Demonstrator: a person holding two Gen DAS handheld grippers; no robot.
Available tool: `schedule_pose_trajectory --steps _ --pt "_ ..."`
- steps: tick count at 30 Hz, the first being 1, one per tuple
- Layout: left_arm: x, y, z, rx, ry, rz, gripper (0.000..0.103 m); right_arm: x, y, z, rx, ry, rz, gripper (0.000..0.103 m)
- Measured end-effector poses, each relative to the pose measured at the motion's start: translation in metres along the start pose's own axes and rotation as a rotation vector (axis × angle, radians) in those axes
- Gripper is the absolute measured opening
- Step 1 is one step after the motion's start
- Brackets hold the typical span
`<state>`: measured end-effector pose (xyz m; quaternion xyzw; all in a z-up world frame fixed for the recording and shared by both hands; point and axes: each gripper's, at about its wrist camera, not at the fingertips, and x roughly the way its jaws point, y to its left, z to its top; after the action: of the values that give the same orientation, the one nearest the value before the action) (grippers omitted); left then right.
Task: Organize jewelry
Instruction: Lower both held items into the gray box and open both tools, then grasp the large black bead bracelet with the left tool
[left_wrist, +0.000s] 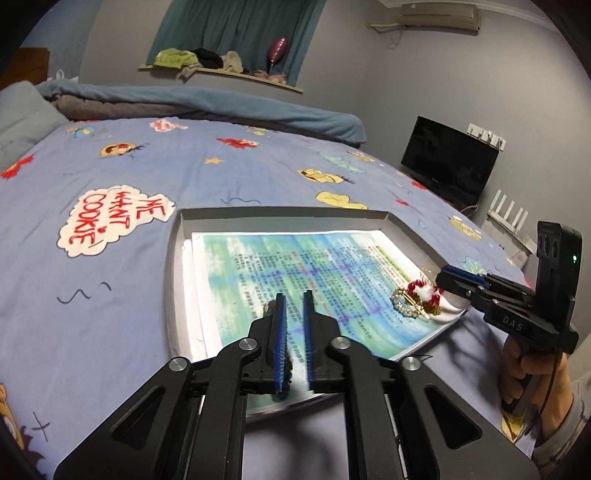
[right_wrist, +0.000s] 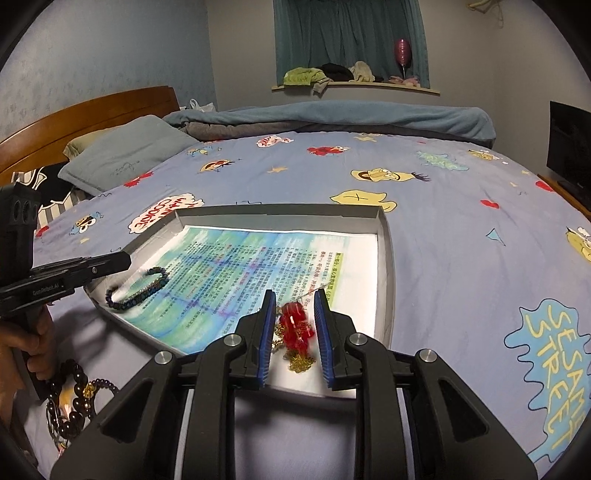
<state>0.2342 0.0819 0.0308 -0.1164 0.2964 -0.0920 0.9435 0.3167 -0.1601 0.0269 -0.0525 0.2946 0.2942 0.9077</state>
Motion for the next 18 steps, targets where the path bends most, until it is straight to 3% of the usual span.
schedule_pose_trajectory --steps 1,3,4,6,17,18 --pt "0.000 0.000 0.000 0.000 0.002 0.002 0.023 -0.001 0.000 -0.001 -0.002 0.000 0.001 0.022" --pt "-0.001 0.000 -0.002 0.004 0.002 0.003 0.040 -0.004 0.000 -0.003 -0.002 -0.001 0.004 0.023" --pt "-0.002 -0.001 -0.003 0.007 0.001 0.004 0.042 -0.006 0.001 -0.004 -0.001 -0.002 0.005 0.025" --pt "-0.006 -0.002 -0.004 0.009 -0.005 0.005 0.053 -0.010 0.002 -0.008 -0.003 -0.010 0.008 0.034" --pt "-0.030 -0.009 -0.021 0.060 -0.011 0.039 0.056 -0.038 0.013 -0.027 -0.023 -0.050 0.035 0.046" --pt "-0.034 -0.009 -0.022 0.059 -0.015 0.039 0.063 -0.041 0.013 -0.028 -0.020 -0.055 0.038 0.046"
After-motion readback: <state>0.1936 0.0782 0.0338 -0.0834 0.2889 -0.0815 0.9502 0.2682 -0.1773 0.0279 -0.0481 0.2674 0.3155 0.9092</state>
